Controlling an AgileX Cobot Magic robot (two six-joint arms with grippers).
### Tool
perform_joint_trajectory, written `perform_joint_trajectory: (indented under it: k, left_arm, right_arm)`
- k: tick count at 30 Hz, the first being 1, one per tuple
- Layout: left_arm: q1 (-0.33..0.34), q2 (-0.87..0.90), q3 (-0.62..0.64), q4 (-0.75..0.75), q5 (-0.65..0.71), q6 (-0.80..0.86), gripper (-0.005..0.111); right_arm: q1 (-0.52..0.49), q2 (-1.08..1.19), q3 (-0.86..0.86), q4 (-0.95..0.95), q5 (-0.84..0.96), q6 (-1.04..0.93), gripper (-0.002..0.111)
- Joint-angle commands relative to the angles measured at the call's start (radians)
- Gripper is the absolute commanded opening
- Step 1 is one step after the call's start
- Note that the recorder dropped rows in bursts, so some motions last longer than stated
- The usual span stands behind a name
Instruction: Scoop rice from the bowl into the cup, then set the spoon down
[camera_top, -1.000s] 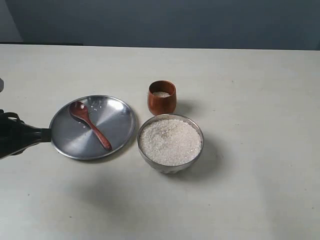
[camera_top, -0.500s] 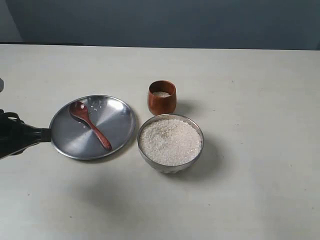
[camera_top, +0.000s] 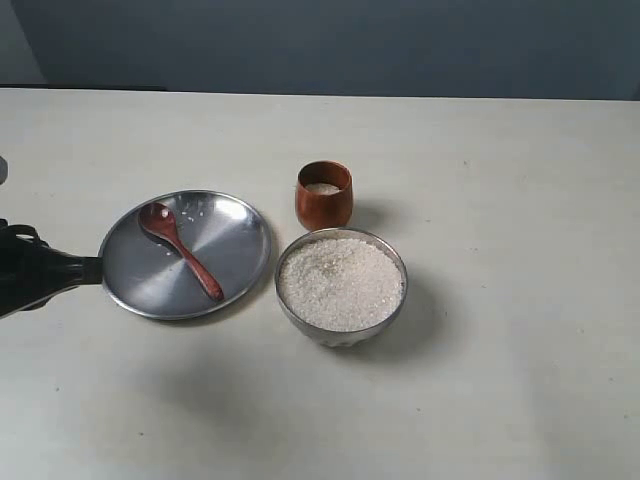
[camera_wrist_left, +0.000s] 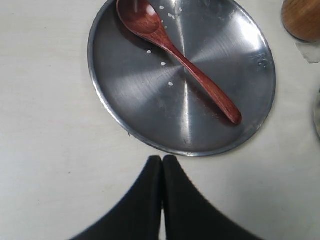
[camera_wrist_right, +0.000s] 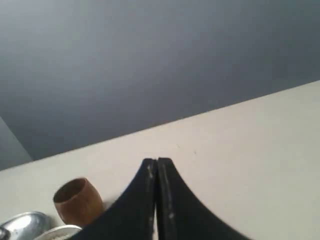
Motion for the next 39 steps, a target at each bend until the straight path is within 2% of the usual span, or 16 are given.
perform_joint_trajectory:
  k: [1,4,11,16,28,39]
  left_arm:
    - [-0.003,0.004,-0.005,-0.001,-0.007,0.003,0.000]
    - [-0.003,0.004,-0.005,-0.001,-0.007,0.003,0.000]
    - [-0.003,0.004,-0.005,-0.001,-0.007,0.003,0.000]
    - [-0.003,0.004,-0.005,-0.001,-0.007,0.003,0.000]
    - [-0.003,0.004,-0.005,-0.003,-0.007,0.003,0.000]
    - [-0.003,0.004,-0.005,-0.003,-0.007,0.003,0.000]
  right_arm:
    - [-0.004,-0.005,0.006,0.342,0.043,-0.511,0.000]
    - [-0.004,-0.005,0.006,0.373,0.043,-0.666,0.000]
    - [-0.004,-0.005,0.006,0.364,0.052,-0.657,0.000]
    - [-0.012,-0.012,0.006,0.277,0.188,-0.657,0.000]
    - [-0.150,-0.123,0.045,0.274,0.240,-0.657,0.000]
    - [-0.235,-0.229,0.089,0.287,0.285,-0.657,0.000]
